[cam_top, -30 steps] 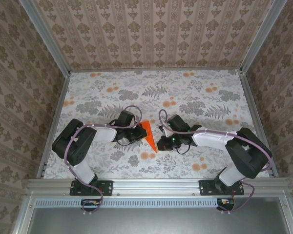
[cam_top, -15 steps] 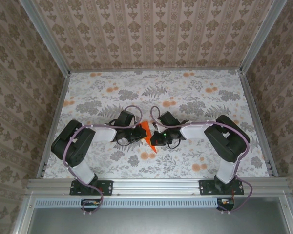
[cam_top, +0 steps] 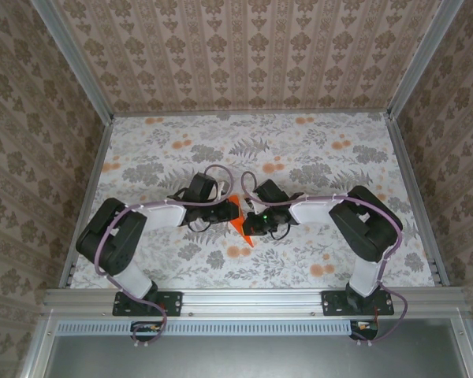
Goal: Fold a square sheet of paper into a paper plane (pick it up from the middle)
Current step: Fold the wing for the fifth time at the center of the table.
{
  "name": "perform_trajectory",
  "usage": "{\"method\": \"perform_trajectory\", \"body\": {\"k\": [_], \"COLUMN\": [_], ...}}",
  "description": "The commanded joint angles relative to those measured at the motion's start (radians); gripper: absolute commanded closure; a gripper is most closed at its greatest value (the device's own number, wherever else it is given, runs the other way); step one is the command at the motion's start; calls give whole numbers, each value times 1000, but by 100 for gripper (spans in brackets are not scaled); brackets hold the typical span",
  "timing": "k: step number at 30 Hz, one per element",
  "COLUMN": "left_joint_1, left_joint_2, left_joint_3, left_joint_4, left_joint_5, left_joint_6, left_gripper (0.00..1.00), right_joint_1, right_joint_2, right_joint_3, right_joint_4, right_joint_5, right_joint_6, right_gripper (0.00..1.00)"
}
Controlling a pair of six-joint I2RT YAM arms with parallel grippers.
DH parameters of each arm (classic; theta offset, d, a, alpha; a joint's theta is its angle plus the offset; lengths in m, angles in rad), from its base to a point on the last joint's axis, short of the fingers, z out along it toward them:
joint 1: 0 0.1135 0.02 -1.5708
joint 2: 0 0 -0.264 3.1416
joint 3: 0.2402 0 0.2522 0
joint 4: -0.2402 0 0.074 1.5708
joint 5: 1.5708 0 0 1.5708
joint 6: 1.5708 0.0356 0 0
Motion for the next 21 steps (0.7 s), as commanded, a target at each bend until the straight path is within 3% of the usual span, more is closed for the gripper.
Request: {"method": "perform_trajectory", "body": {"k": [1,11,21], "left_joint_1": [10,65,267], "left_joint_2": [33,77,156], "left_joint_3": [7,-19,-21], "left_joint_4": [-22,-30,-14], "left_joint_5": [-21,-80,-45], "left_joint_6": [50,38,67], "left_gripper": [76,83,87], "right_joint_1": [4,4,4], "right_joint_2": [45,52,64], "right_joint_3": [0,-12,-84], "right_joint_4": [-84,-141,-186], "right_joint_5": [68,100,134], "right_joint_6": [-24,-56,-92], "right_gripper": [99,99,99]}}
